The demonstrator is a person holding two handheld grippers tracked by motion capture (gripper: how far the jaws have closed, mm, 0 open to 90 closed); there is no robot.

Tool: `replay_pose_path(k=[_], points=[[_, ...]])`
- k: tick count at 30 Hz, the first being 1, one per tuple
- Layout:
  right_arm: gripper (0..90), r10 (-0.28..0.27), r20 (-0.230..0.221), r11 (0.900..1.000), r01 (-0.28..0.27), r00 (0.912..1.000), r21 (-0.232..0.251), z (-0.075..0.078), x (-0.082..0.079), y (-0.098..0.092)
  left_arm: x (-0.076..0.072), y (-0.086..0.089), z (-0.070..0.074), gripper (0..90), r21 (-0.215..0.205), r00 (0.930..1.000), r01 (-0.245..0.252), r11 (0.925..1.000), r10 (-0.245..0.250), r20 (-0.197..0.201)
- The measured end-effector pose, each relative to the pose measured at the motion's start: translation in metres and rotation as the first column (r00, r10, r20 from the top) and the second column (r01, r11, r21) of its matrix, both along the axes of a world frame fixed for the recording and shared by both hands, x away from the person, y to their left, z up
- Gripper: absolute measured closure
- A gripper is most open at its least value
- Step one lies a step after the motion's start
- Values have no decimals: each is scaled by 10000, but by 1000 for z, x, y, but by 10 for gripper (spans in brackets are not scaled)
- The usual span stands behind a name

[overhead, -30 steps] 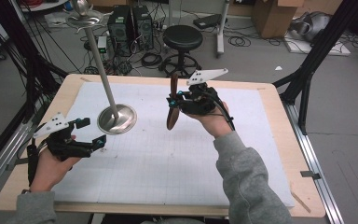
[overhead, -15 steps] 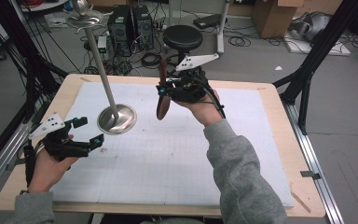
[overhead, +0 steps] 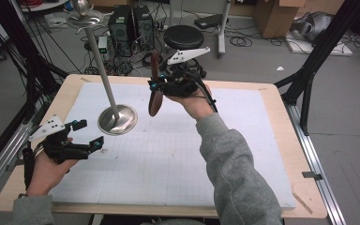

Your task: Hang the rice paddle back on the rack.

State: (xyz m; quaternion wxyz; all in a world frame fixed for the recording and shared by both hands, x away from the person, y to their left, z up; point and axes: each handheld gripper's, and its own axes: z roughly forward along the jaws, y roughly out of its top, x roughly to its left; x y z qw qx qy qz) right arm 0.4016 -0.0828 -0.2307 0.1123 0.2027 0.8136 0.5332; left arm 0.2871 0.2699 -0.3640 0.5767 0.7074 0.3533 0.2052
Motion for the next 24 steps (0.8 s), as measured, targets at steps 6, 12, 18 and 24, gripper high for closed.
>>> replay_pose_path(k=[6,12,18,24], points=[[771,35,115,10000,-35,9999,33,9,1,8,-3,4,1,25,0,9999,-110,9999,110,20],[771,117,215,9999,-117,9997,-28,20,2,21,-6,10,4,25,-40,9996,-237,9997,237,174],[771,280,240,9996,-279,9993,-35,28,4,32,-7,15,6,25,-61,9991,-340,9994,342,248],[772,229,318,9997,-228,9992,-50,38,6,43,-10,17,8,25,-67,9988,-361,9993,363,329]])
